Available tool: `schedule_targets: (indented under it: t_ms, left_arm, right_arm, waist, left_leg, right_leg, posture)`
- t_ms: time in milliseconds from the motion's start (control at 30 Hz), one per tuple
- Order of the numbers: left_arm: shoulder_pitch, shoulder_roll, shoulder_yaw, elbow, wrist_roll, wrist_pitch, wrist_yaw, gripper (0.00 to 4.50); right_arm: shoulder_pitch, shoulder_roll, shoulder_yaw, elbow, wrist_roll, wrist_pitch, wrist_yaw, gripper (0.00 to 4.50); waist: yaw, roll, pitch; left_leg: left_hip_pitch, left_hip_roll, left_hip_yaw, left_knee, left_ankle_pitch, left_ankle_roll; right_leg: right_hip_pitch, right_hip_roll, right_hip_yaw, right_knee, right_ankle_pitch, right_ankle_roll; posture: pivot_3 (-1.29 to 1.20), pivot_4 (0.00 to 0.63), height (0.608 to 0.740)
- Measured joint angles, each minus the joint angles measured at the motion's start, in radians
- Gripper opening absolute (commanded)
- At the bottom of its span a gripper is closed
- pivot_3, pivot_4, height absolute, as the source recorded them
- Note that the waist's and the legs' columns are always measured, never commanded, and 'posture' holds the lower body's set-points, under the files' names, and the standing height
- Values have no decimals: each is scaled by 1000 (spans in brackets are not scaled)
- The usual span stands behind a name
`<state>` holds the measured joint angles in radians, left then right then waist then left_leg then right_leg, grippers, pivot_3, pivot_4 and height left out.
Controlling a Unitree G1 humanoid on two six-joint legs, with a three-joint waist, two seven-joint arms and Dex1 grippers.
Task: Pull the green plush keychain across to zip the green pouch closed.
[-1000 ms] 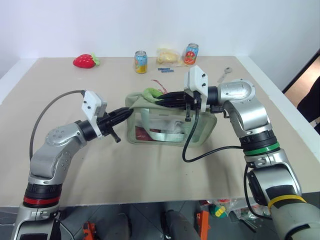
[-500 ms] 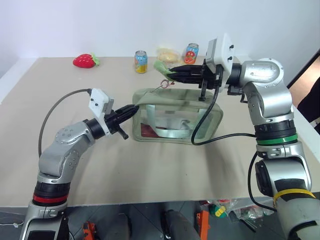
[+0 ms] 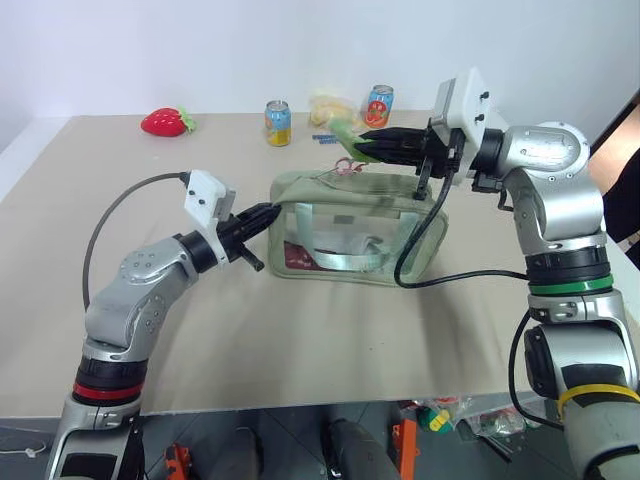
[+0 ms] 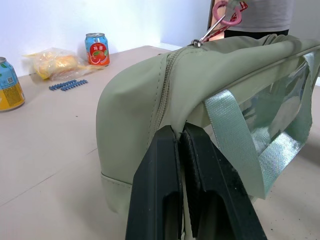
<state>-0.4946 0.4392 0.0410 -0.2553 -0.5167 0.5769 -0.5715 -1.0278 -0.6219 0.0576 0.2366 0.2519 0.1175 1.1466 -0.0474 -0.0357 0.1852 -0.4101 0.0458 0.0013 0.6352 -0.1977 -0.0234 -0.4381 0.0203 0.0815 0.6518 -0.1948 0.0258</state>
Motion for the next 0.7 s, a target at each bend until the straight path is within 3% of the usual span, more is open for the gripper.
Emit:
schedule_targets:
  t_ms: [700]
  left_arm:
    - [-27,-3,-7,10,75,2,29,0]
  right_arm:
    - [100,-156,-77,71,-40,-68,-83,50]
  waist:
    - [0,0,0]
  left_leg:
    - [1,0,1,0,0,0]
  right_leg:
    - [0,0,1,0,0,0]
  posture:
    - [0,150,740]
